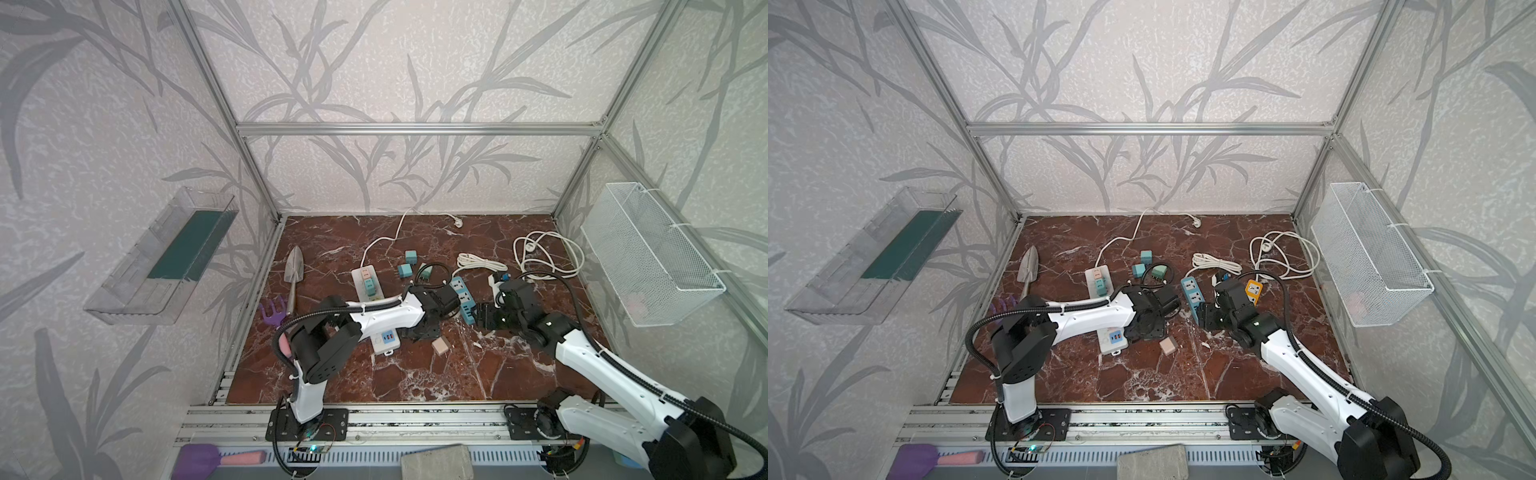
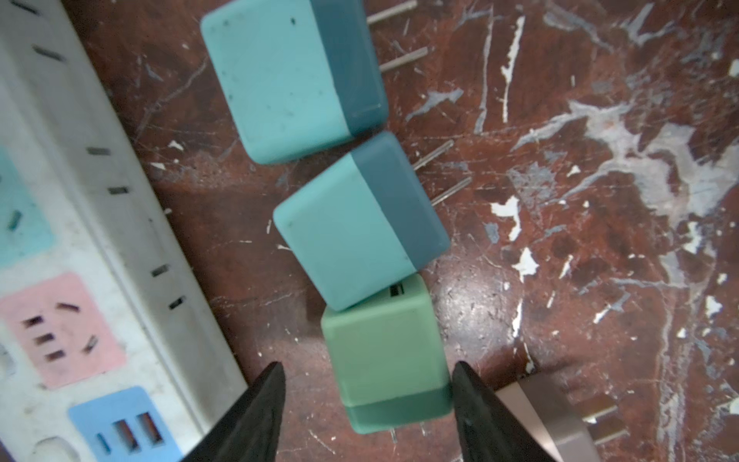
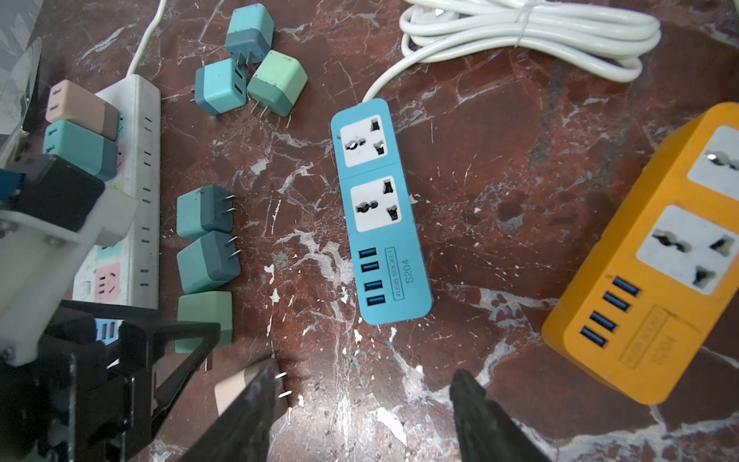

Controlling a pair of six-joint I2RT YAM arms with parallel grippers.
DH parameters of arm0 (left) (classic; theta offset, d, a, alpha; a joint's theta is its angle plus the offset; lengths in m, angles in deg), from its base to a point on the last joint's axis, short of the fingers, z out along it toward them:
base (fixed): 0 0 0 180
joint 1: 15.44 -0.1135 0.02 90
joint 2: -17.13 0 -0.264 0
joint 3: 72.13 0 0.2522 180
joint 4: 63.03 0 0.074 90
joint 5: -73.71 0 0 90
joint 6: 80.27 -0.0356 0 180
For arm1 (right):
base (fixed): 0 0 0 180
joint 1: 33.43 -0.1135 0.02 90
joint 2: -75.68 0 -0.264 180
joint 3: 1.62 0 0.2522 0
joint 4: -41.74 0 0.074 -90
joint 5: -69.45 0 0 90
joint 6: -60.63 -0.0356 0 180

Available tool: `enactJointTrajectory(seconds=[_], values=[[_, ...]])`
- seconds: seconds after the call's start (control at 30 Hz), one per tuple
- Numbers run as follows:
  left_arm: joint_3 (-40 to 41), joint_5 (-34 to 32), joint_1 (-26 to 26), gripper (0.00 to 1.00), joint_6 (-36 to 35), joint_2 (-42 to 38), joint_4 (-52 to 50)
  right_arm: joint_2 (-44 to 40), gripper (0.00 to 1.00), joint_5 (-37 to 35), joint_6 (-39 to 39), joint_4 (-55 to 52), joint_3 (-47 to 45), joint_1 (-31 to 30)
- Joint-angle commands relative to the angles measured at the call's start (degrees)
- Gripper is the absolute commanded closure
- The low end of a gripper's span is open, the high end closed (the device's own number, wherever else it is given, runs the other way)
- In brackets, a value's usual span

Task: Insert plugs into power strip
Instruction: Pick up the plug from the center of the table.

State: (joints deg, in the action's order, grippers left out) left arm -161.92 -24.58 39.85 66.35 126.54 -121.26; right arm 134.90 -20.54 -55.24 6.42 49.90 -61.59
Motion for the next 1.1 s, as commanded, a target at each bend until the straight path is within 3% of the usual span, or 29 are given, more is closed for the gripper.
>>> enactJointTrajectory(seconds=[0.0, 0.17, 0.53, 0.7, 0.93, 1.07], values=[[-0.4, -2.1, -0.1, 0.39, 2.0, 1.4, -0.2, -0.4, 0.3, 0.7, 0.5, 0.8, 0.4, 0.0], [0.6, -0.3, -0.1, 0.47, 2.2, 1.9, 1.4, -0.4, 0.31, 1.1, 0.5, 0.8, 0.3, 0.1], [2.5, 0.2, -0.1, 0.53, 0.5, 1.7, 2.3, -0.4, 0.31, 2.4, 0.3, 1.1, 0.4, 0.1], [2.7, -0.3, 0.0, 0.67, -2.2, 0.8, 3.3, -0.9, 0.31, 2.8, 0.1, 1.0, 0.4, 0.0], [6.6, 0.8, 0.5, 0.82, -12.3, -7.7, 13.3, -1.8, 0.33, 5.0, -0.9, 0.1, 1.4, 0.1], [12.5, 2.3, 1.8, 0.89, -23.4, -14.6, 25.5, -2.1, 0.38, 8.4, -1.7, 0.0, 2.6, 0.1]])
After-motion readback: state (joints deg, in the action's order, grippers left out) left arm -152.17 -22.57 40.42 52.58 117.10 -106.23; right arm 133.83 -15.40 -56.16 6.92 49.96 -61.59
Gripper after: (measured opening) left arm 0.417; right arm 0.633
